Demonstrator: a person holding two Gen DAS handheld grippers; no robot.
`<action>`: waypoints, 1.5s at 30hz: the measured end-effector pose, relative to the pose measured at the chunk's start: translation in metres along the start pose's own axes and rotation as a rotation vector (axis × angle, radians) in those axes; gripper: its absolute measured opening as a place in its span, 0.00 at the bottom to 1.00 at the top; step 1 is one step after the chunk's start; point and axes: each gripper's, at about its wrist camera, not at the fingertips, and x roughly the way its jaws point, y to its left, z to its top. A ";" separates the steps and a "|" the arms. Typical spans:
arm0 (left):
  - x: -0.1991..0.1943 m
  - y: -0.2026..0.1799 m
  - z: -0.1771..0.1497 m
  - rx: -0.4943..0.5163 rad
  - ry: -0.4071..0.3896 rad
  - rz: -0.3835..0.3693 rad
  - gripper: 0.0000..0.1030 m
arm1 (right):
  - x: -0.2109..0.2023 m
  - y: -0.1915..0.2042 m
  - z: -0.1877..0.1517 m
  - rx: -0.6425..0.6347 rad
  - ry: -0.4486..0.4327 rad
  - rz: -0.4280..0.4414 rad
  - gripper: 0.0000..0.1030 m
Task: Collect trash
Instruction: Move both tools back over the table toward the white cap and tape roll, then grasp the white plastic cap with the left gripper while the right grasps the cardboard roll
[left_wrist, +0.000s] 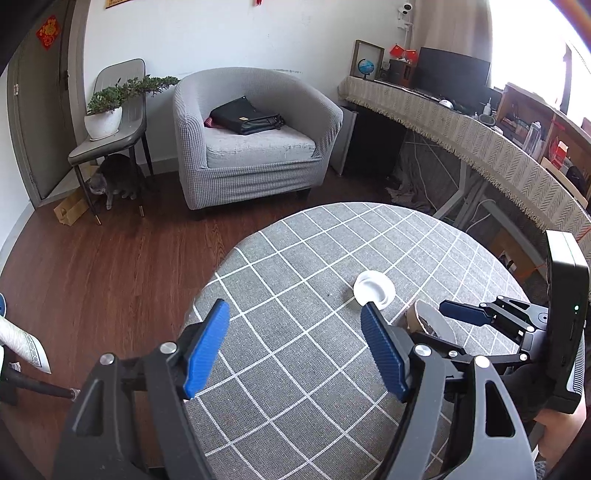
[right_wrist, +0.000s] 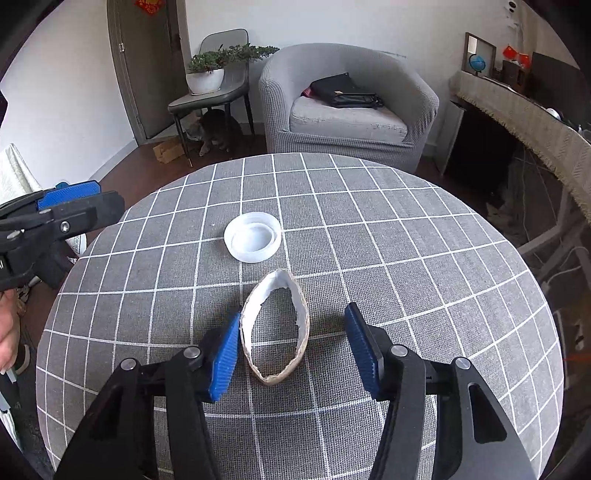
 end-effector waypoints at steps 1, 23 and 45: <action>0.002 -0.001 -0.001 0.003 0.008 -0.002 0.75 | -0.001 -0.002 0.000 0.000 -0.001 0.005 0.46; 0.053 -0.076 0.016 0.199 0.087 0.027 0.77 | -0.022 -0.062 -0.001 0.218 -0.064 0.096 0.36; 0.087 -0.092 0.011 0.208 0.136 0.065 0.41 | -0.026 -0.086 -0.015 0.222 -0.043 0.070 0.36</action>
